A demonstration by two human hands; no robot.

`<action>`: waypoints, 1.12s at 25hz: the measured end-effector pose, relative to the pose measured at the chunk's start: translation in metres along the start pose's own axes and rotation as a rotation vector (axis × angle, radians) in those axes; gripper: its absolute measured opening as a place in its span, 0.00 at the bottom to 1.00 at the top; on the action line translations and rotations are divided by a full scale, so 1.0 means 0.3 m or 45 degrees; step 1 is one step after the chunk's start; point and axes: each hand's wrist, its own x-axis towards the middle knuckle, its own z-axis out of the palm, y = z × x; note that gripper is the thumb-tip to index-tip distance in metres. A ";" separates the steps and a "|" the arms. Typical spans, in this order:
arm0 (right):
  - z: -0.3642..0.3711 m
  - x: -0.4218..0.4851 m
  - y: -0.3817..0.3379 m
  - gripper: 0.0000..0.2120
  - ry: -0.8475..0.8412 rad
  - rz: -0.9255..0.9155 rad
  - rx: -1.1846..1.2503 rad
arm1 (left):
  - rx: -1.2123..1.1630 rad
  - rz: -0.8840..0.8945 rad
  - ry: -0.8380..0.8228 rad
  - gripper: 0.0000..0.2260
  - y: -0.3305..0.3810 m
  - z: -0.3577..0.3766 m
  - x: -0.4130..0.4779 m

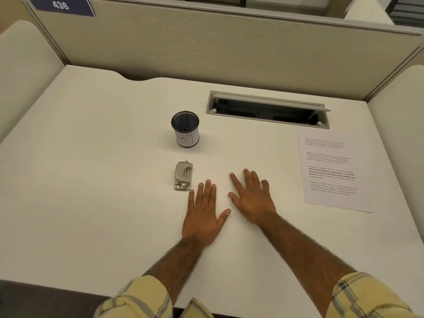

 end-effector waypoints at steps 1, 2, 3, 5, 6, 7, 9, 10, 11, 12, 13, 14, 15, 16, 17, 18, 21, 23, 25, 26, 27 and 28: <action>-0.006 0.005 0.003 0.30 0.012 -0.016 0.011 | 0.004 -0.004 0.000 0.38 0.000 -0.001 0.000; -0.012 0.009 0.005 0.29 0.034 -0.029 0.044 | 0.008 -0.008 -0.003 0.38 0.000 -0.002 -0.001; -0.018 0.013 0.008 0.27 0.069 -0.031 0.108 | 0.012 -0.011 -0.004 0.37 -0.001 0.000 -0.002; -0.029 0.032 0.015 0.23 0.148 -0.004 0.286 | 0.018 -0.016 0.004 0.37 0.000 0.005 -0.001; -0.039 0.049 0.019 0.20 0.178 0.021 0.386 | 0.020 -0.020 0.003 0.37 0.001 0.005 0.001; -0.050 0.069 0.022 0.17 0.201 0.053 0.479 | 0.023 -0.022 -0.003 0.36 0.002 0.005 0.004; -0.068 0.103 0.019 0.13 0.213 0.093 0.565 | 0.034 -0.026 -0.016 0.36 0.003 0.007 0.004; -0.074 0.117 0.013 0.12 0.209 0.084 0.544 | 0.036 -0.028 -0.019 0.36 0.003 0.008 0.003; -0.077 0.130 0.007 0.12 0.202 0.067 0.502 | 0.033 -0.031 -0.021 0.36 0.002 0.008 0.002; -0.079 0.140 -0.001 0.12 0.197 0.054 0.460 | 0.028 -0.033 -0.022 0.36 0.001 0.007 0.002; -0.082 0.150 -0.008 0.12 0.191 0.050 0.426 | 0.023 -0.033 -0.024 0.36 0.001 0.007 0.003; -0.082 0.158 -0.013 0.12 0.187 0.049 0.396 | 0.021 -0.032 -0.027 0.36 0.001 0.006 0.003; -0.082 0.165 -0.016 0.12 0.185 0.044 0.363 | 0.019 -0.031 -0.030 0.36 0.001 0.006 0.003; -0.080 0.172 -0.019 0.12 0.182 0.032 0.321 | 0.017 -0.030 -0.034 0.36 0.001 0.005 0.003; -0.077 0.176 -0.021 0.12 0.178 0.017 0.268 | 0.017 -0.029 -0.038 0.36 0.001 0.004 0.002; -0.074 0.180 -0.024 0.12 0.174 0.000 0.209 | 0.018 -0.029 -0.040 0.36 0.001 0.003 0.002; -0.071 0.186 -0.035 0.11 0.171 -0.028 0.078 | 0.012 -0.029 -0.030 0.36 0.002 0.002 0.002; -0.081 0.188 -0.045 0.08 0.159 -0.033 -0.002 | 0.011 -0.024 -0.027 0.35 0.003 0.002 0.002; -0.093 0.189 -0.057 0.06 0.137 -0.044 -0.107 | 0.006 -0.020 -0.023 0.35 0.002 0.003 0.003; -0.100 0.189 -0.062 0.05 0.130 -0.048 -0.144 | 0.002 -0.020 -0.023 0.35 0.001 0.003 0.004; -0.106 0.191 -0.068 0.06 0.123 -0.052 -0.164 | -0.001 -0.021 -0.024 0.35 0.000 0.002 0.005; -0.110 0.193 -0.073 0.06 0.117 -0.057 -0.175 | -0.003 -0.021 -0.026 0.35 0.000 0.001 0.005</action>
